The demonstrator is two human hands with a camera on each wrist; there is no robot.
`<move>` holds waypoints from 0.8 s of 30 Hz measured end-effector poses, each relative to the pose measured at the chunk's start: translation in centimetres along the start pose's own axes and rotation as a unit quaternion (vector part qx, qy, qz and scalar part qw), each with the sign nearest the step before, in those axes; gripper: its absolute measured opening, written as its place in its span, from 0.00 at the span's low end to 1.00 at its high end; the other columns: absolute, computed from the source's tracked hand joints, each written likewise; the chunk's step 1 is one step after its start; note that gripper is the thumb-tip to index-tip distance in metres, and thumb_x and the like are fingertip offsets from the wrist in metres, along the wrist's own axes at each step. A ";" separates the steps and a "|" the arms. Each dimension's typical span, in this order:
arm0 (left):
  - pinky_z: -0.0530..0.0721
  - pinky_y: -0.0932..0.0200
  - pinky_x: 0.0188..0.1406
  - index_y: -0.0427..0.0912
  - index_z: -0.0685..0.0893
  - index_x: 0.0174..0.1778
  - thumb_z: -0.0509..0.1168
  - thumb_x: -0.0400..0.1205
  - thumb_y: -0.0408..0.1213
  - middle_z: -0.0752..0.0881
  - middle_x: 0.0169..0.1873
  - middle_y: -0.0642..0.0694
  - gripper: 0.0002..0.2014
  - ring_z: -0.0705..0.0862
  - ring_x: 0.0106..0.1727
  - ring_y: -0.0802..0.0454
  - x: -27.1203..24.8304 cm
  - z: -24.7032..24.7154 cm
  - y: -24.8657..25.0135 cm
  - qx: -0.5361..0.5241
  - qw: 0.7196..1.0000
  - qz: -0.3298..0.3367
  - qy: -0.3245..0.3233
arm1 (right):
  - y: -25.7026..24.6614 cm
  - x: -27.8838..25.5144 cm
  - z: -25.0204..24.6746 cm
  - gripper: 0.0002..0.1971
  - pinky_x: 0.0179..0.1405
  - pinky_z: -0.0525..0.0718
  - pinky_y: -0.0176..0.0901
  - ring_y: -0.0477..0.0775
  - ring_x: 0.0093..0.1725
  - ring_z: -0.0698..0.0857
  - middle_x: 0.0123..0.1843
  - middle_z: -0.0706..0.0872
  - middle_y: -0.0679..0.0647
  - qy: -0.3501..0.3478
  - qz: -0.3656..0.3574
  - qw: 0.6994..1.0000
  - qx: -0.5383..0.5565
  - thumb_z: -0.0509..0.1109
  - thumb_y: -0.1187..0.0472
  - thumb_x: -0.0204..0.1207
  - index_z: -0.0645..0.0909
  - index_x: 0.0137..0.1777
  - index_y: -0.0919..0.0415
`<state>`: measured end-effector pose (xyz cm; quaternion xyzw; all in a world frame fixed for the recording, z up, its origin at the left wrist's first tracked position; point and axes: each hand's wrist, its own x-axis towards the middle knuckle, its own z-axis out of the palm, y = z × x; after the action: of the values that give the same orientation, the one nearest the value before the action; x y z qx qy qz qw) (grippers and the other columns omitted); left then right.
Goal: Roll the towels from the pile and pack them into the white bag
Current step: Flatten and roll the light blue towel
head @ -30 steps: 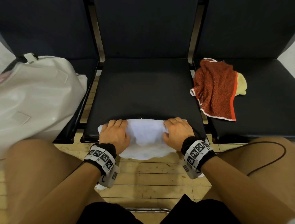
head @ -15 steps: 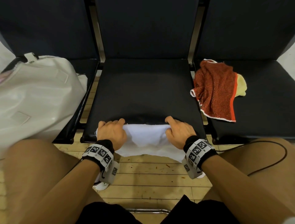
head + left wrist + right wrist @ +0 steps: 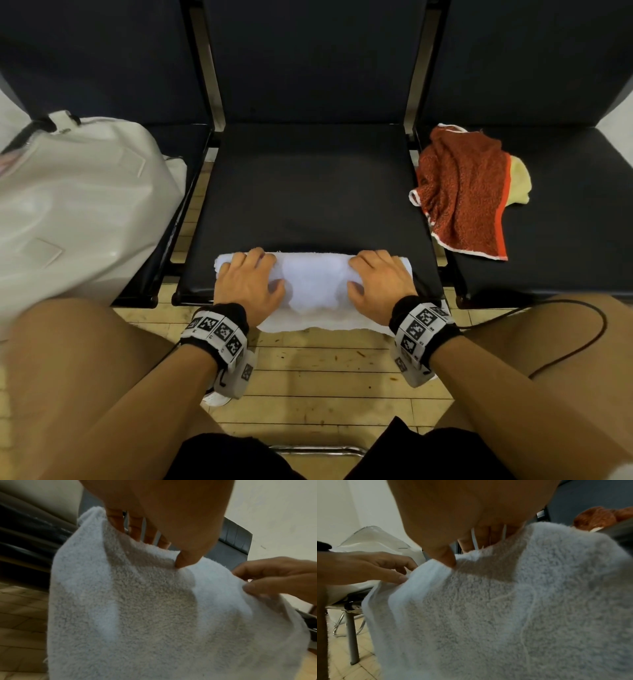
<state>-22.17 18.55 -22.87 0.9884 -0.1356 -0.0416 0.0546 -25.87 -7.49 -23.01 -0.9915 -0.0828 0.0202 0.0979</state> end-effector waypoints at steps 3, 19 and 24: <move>0.70 0.44 0.68 0.51 0.76 0.70 0.57 0.85 0.53 0.82 0.63 0.50 0.20 0.74 0.68 0.45 0.5 -0.2 -0.1 0.017 1.000 -0.005 0.015 | 0.2 0.0 0.1 0.21 0.74 0.69 0.51 0.57 0.69 0.75 0.69 0.81 0.53 -0.009 0.009 1.000 0.007 0.60 0.51 0.82 0.75 0.74 0.55; 0.72 0.48 0.56 0.51 0.83 0.55 0.61 0.85 0.47 0.82 0.49 0.50 0.08 0.79 0.52 0.48 0.8 -0.5 -0.5 0.016 0.996 0.025 0.078 | 0.5 0.8 -0.5 0.08 0.45 0.78 0.48 0.56 0.44 0.80 0.45 0.85 0.51 0.088 -0.022 0.996 -0.020 0.74 0.67 0.70 0.83 0.46 0.56; 0.76 0.50 0.60 0.51 0.85 0.56 0.50 0.88 0.55 0.86 0.51 0.51 0.20 0.82 0.52 0.49 0.3 -0.3 -0.4 0.000 0.999 0.033 0.040 | 0.1 0.2 -0.3 0.16 0.61 0.75 0.47 0.55 0.57 0.79 0.61 0.86 0.51 0.021 -0.024 0.999 0.005 0.62 0.59 0.79 0.84 0.62 0.58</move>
<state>-21.76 18.83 -22.67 0.9842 -0.1662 -0.0003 0.0608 -25.62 -7.59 -22.78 -0.9890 -0.1039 -0.0027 0.1051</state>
